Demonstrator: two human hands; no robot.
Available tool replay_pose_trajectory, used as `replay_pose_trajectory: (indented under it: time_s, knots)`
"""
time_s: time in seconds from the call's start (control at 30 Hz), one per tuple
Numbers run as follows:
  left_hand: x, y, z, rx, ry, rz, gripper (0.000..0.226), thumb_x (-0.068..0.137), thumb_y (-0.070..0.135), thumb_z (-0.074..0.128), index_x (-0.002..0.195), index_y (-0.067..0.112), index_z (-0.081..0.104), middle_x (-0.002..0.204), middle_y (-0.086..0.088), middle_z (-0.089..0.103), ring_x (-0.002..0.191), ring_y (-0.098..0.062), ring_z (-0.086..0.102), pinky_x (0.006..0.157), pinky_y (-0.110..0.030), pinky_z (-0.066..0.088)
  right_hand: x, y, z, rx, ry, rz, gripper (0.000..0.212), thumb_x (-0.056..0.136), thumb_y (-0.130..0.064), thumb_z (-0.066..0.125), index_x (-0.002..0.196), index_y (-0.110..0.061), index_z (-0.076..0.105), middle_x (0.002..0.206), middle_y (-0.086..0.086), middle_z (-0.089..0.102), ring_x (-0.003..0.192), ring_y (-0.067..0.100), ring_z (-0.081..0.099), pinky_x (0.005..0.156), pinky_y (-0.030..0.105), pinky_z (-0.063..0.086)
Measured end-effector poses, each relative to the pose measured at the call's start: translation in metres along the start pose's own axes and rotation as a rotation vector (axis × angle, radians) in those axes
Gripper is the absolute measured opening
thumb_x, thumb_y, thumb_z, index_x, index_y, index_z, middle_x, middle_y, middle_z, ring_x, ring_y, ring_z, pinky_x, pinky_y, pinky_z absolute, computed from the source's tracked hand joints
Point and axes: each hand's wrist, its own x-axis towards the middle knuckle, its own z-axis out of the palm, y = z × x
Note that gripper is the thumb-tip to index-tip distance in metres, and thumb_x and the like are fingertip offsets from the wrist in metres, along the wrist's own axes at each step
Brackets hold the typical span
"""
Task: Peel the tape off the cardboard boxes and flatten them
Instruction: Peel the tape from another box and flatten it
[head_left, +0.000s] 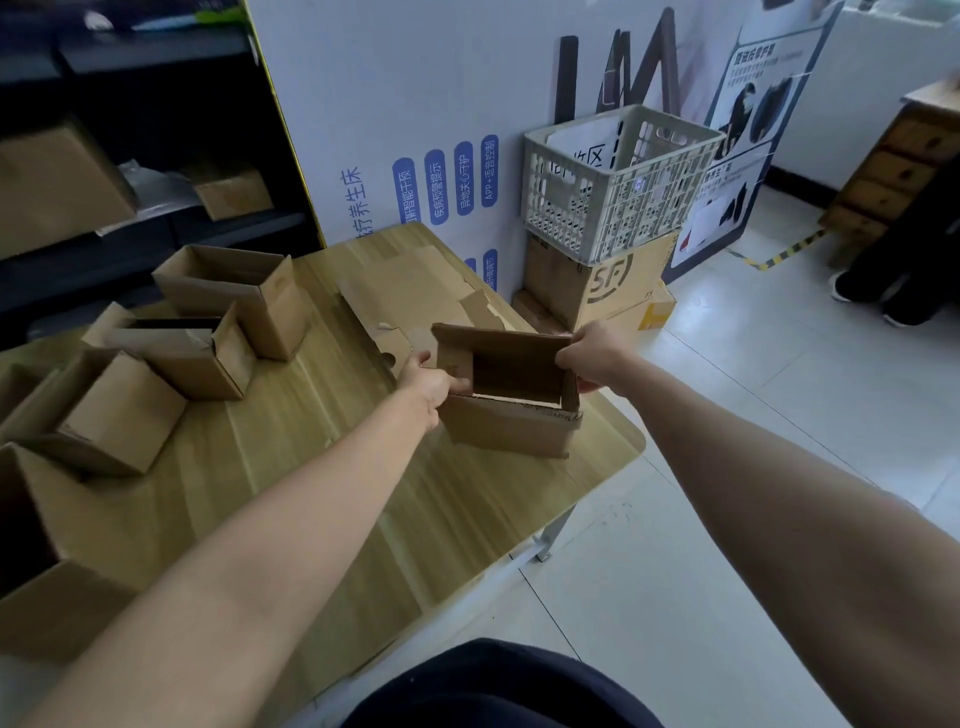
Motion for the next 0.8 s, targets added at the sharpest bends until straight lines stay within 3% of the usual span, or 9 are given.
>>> replay_pose_trajectory:
  time_s: [0.1,0.3,0.43,0.53,0.63,0.7,0.8]
  knots:
    - [-0.002,-0.001,-0.002,0.121,0.108,0.051,0.076,0.074,0.002,0.077,0.138,0.017,0.039,0.142,-0.009,0.044,0.130,-0.034,0.043,0.106,-0.045,0.040,-0.004,-0.012,-0.001,-0.022,0.024,-0.038,0.017,0.092,-0.008,0.051,0.101,-0.003,0.064,0.084,0.010,0.063,0.073,0.020,0.065,0.067,0.030,0.059]
    - [-0.006,0.001,-0.007,0.296,0.179,0.112,0.075,0.073,0.001,0.079,0.135,0.004,0.036,0.135,-0.013,0.049,0.125,-0.030,0.048,0.100,-0.034,0.043,-0.010,-0.026,0.003,-0.050,0.066,-0.093,0.021,0.093,-0.007,0.048,0.103,-0.006,0.067,0.083,0.007,0.062,0.074,0.018,0.063,0.067,0.029,0.059]
    - [-0.004,0.003,-0.010,0.427,0.200,0.138,0.079,0.071,0.009,0.081,0.136,0.003,0.036,0.138,-0.014,0.046,0.127,-0.032,0.046,0.100,-0.037,0.043,-0.011,-0.026,0.004,-0.005,0.078,-0.092,0.024,0.093,-0.006,0.046,0.101,-0.006,0.069,0.084,0.007,0.062,0.075,0.019,0.063,0.071,0.034,0.060]
    - [-0.004,0.004,-0.010,0.487,0.207,0.170,0.059,0.079,0.017,0.075,0.128,0.003,0.047,0.126,-0.012,0.054,0.118,-0.031,0.054,0.090,-0.035,0.048,-0.007,-0.021,0.004,0.036,0.094,-0.064,0.023,0.093,-0.007,0.046,0.101,-0.005,0.068,0.092,0.011,0.064,0.081,0.021,0.064,0.074,0.036,0.060]
    - [-0.004,0.004,-0.010,0.246,0.212,0.219,0.029,0.092,0.020,0.059,0.114,0.002,0.059,0.106,-0.011,0.062,0.110,-0.030,0.060,0.088,-0.033,0.050,-0.009,-0.013,0.005,0.077,0.104,-0.004,0.018,0.094,-0.010,0.048,0.095,-0.007,0.065,0.098,0.015,0.064,0.089,0.024,0.065,0.075,0.034,0.059]
    - [0.004,0.006,-0.014,-0.020,0.223,0.147,0.029,0.097,0.019,0.048,0.116,0.001,0.059,0.111,-0.019,0.063,0.111,-0.034,0.060,0.093,-0.040,0.050,-0.012,-0.007,0.005,0.055,0.100,0.021,0.013,0.092,-0.009,0.050,0.087,-0.009,0.062,0.097,0.013,0.063,0.092,0.024,0.063,0.080,0.034,0.058]
    - [0.011,0.005,-0.014,-0.376,0.108,0.006,0.030,0.100,0.022,0.044,0.126,0.010,0.053,0.115,-0.015,0.059,0.102,-0.034,0.059,0.088,-0.047,0.054,-0.021,-0.005,0.007,0.097,-0.181,0.049,0.004,0.089,-0.010,0.059,0.089,-0.008,0.062,0.093,0.009,0.065,0.085,0.018,0.063,0.083,0.033,0.056]
